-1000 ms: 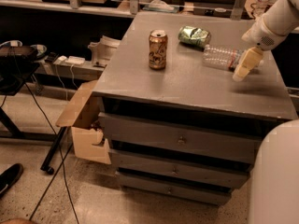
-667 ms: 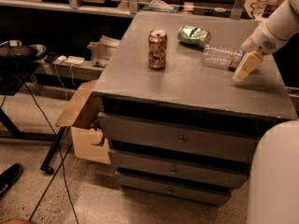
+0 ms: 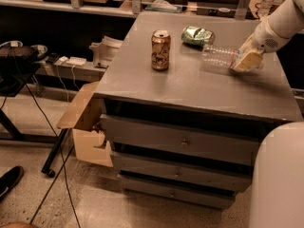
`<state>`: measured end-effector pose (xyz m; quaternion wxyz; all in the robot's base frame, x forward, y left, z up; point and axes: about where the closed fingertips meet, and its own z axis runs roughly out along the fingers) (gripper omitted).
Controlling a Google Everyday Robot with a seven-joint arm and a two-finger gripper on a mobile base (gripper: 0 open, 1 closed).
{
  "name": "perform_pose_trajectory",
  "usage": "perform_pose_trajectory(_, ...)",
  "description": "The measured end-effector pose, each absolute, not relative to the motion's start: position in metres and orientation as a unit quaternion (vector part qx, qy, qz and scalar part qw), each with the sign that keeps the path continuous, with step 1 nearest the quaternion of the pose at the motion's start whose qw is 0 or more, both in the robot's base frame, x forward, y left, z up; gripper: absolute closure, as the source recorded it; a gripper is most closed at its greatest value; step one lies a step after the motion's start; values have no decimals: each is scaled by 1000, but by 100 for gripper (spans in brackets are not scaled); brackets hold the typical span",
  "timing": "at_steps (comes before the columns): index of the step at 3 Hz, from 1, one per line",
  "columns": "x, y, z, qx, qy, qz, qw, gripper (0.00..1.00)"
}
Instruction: Move water bottle near orange can
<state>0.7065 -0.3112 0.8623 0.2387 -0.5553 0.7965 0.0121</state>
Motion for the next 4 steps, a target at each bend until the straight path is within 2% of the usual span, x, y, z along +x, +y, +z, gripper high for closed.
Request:
perform_pose_trajectory(1,707,-293,891,-566,780,10,266,87)
perform_pose_trajectory(2,700,-264,934,-574,767,3,287,100)
perform_pose_trajectory(4,680,-224,994,-564,775,-36,283,100)
